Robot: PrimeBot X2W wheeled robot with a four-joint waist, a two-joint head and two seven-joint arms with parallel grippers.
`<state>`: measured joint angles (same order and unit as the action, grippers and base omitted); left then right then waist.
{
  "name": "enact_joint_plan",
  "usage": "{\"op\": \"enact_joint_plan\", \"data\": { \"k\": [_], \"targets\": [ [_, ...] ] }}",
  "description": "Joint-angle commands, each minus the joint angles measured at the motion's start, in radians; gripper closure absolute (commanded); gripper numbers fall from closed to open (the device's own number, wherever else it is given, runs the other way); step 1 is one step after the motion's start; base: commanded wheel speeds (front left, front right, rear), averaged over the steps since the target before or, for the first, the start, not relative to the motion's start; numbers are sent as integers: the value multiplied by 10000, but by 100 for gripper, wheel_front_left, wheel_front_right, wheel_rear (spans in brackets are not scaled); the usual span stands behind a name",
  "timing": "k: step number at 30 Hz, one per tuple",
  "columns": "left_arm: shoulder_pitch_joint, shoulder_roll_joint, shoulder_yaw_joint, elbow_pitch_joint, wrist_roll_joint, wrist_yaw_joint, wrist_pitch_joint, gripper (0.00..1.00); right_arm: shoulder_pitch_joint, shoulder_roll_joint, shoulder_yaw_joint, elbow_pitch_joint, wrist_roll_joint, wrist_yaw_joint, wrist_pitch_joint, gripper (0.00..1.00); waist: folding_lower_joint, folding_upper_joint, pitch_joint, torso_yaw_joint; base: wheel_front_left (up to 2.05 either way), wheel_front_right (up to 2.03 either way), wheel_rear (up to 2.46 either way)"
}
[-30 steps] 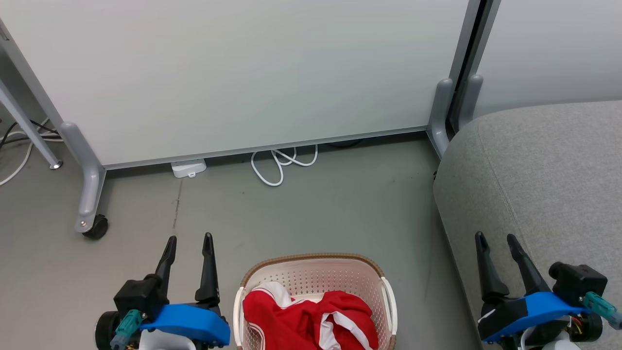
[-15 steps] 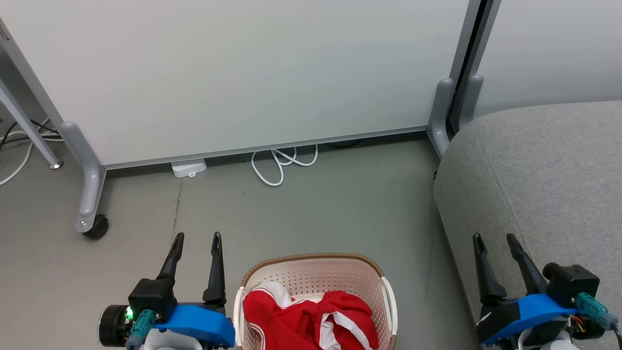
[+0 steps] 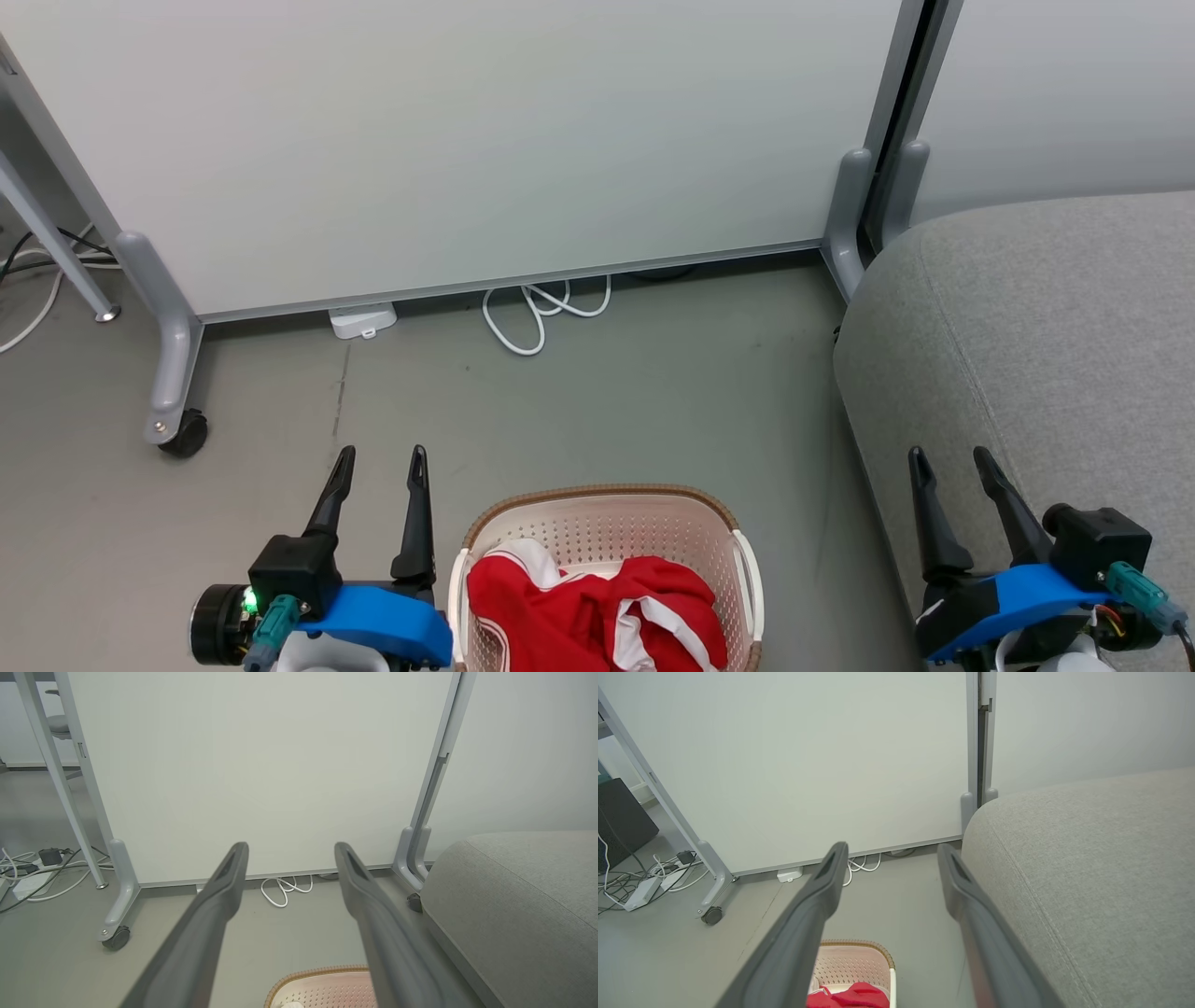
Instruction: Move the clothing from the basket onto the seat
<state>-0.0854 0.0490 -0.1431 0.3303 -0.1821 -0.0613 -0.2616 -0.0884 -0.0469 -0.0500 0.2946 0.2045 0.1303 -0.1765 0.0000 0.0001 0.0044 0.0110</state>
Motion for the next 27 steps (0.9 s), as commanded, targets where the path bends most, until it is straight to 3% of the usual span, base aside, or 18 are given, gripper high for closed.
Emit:
{"op": "enact_joint_plan", "data": {
  "k": [1,9,27],
  "targets": [
    [-91,25,-13,1,-17,26,-52,0,-22,-63,-4,-46,15,6,30,0,0,-1,14,-5,0,0,0],
    [-316,73,-155,367,25,-158,-49,0,-410,-60,231,-142,142,6,-125,0,0,-1,731,-297,0,0,0],
    [-2802,814,-1408,2723,356,-637,80,0,-2469,-53,1185,-184,580,6,-754,0,0,-1,4748,-1856,0,0,0]
  ]
}}
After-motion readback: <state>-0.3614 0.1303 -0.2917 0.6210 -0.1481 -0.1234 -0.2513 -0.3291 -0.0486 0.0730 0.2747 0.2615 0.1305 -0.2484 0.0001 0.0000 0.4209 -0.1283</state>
